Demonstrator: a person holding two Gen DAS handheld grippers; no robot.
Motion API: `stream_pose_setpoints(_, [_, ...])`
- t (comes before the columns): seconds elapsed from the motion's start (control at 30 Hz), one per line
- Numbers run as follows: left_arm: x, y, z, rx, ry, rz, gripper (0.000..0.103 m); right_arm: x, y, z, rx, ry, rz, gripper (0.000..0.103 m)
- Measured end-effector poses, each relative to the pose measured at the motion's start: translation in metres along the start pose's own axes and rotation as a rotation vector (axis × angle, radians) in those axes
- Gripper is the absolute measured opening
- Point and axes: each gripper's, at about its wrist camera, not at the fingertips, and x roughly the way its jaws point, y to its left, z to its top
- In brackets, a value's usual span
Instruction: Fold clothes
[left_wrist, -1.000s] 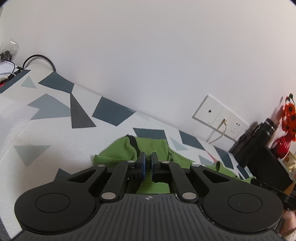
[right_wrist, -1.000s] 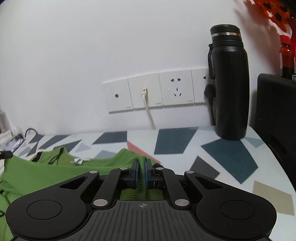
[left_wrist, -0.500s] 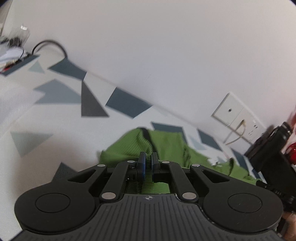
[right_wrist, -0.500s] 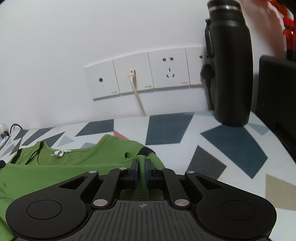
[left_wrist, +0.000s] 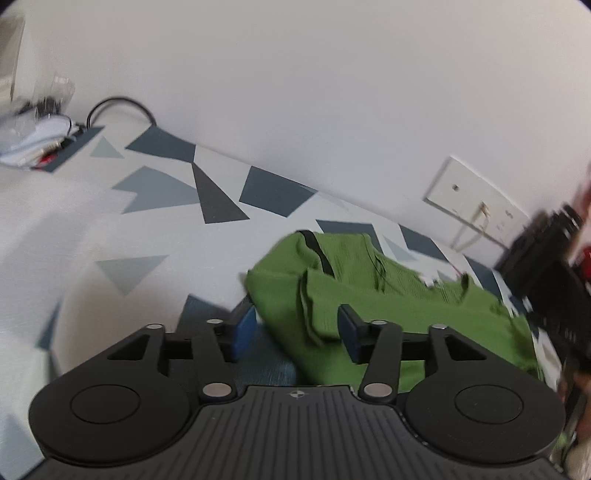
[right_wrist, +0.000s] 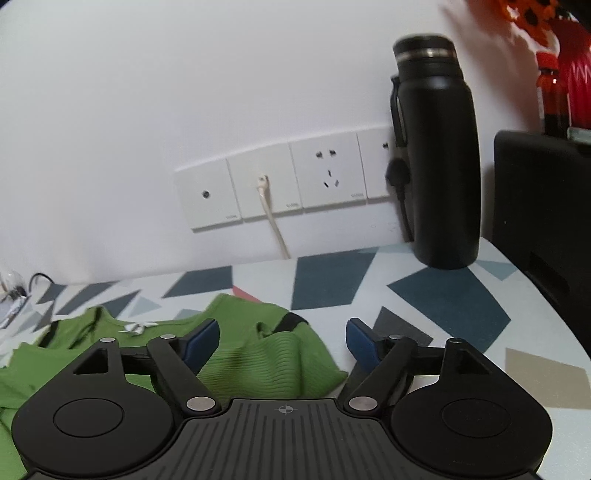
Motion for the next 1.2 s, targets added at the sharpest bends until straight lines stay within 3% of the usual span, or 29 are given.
stream_pose_setpoints(0.07, [-0.016, -0.005, -0.008, 0.048, 0.003, -0.002, 0.053, -0.014, 0.004, 0.001, -0.008, -0.018, 0.008, 0.074])
stream_pose_setpoints(0.23, [-0.048, -0.007, -0.026, 0.101, 0.021, -0.033, 0.065, -0.048, 0.016, 0.002, -0.027, -0.063, 0.027, 0.088])
stream_pose_setpoints(0.4, [-0.061, 0.002, -0.044, 0.133, 0.043, -0.019, 0.077, -0.065, 0.024, -0.019, -0.056, -0.003, -0.013, 0.102])
stream_pose_setpoints(0.47, [-0.058, 0.006, -0.049, 0.135, 0.054, -0.009, 0.084, -0.072, 0.027, -0.027, -0.067, 0.022, -0.029, 0.102])
stream_pose_setpoints(0.87, [-0.029, 0.009, -0.059, 0.104, 0.06, -0.023, 0.1, -0.097, 0.042, -0.068, -0.108, 0.149, -0.102, 0.102])
stream_pose_setpoints(1.2, [-0.021, -0.001, -0.066, 0.188, 0.03, 0.044, 0.102, -0.08, 0.042, -0.073, -0.068, 0.197, -0.1, 0.102])
